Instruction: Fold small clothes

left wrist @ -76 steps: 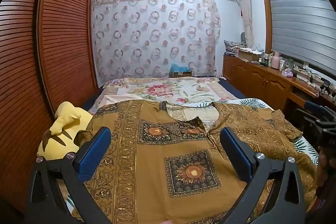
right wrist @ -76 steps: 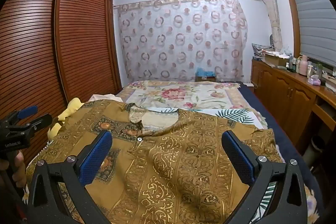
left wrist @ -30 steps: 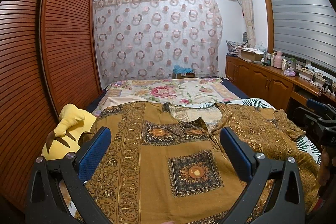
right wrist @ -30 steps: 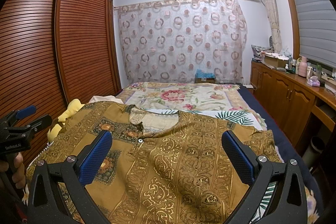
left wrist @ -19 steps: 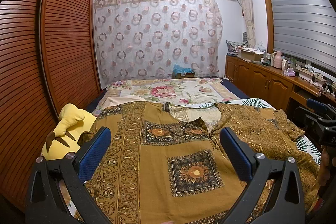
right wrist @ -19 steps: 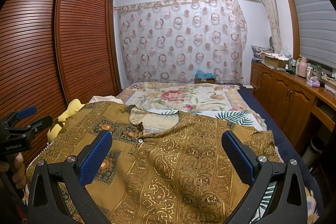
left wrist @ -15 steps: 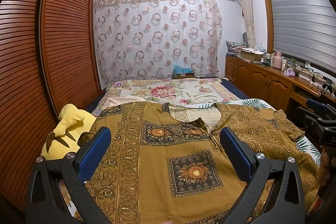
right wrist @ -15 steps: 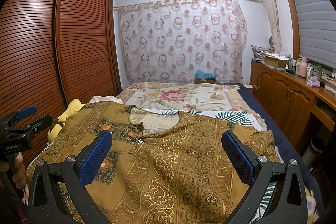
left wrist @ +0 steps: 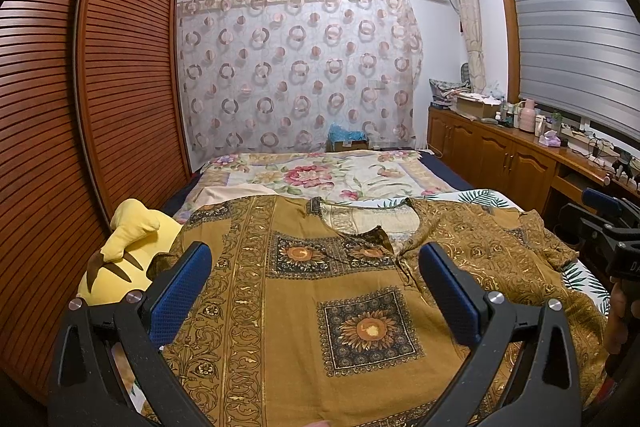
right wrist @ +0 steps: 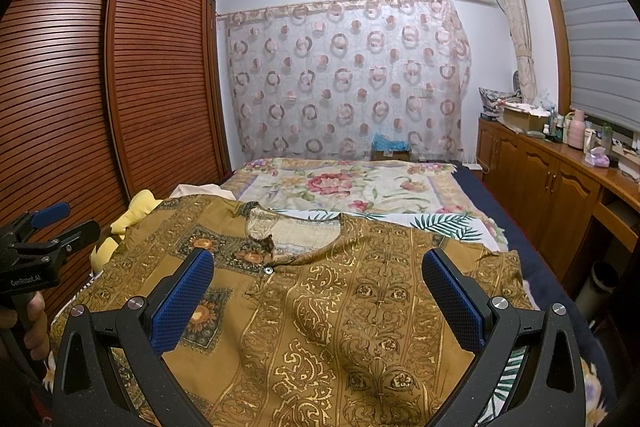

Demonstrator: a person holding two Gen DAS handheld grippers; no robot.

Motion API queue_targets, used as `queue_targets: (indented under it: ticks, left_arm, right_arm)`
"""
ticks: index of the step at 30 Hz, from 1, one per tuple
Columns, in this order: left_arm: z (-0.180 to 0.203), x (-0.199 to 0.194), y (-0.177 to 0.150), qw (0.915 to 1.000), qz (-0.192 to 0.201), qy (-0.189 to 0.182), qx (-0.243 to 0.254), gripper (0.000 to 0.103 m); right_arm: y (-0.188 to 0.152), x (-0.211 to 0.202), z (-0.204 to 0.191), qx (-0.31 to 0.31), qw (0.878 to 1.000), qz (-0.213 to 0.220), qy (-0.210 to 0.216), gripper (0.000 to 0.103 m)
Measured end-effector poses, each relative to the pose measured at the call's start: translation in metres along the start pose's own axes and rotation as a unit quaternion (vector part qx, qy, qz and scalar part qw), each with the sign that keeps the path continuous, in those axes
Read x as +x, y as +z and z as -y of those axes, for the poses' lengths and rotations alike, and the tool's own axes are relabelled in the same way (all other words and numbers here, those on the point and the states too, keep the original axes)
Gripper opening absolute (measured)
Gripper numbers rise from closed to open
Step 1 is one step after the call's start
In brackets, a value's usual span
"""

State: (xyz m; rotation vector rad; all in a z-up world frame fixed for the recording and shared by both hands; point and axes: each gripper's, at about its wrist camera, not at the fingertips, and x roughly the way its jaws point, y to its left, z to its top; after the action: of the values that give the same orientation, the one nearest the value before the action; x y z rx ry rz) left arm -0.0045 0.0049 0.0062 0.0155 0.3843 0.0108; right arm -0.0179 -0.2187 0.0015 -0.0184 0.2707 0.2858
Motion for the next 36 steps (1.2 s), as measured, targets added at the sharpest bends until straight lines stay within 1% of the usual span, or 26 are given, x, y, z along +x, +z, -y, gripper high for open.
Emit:
queue_targets:
  ticks: [14, 19, 25, 32, 36]
  left_arm:
    - [0.003, -0.004, 0.003, 1.0, 0.0, 0.0, 0.0, 0.103]
    - [0.001, -0.001, 0.001, 1.0, -0.01, 0.001, 0.001, 0.103]
    - [-0.024, 0.014, -0.013, 0.9993, -0.037, 0.004, -0.008, 0.103]
    - [-0.052, 0.025, -0.025, 0.9981, -0.058, 0.018, 0.001, 0.103]
    - [-0.076, 0.033, -0.032, 0.9971, -0.074, 0.007, -0.014, 0.103]
  right_arm:
    - [0.0, 0.0, 0.001, 0.0, 1.0, 0.001, 0.0, 0.103]
    - [-0.002, 0.003, -0.001, -0.001, 1.0, -0.004, 0.006, 0.103]
    - [-0.004, 0.012, -0.003, -0.009, 0.999, -0.019, 0.027, 0.103]
    - [0.001, 0.02, -0.006, -0.022, 0.998, -0.036, 0.044, 0.103]
    - [0.003, 0.026, -0.007, -0.034, 0.997, -0.045, 0.06, 0.103]
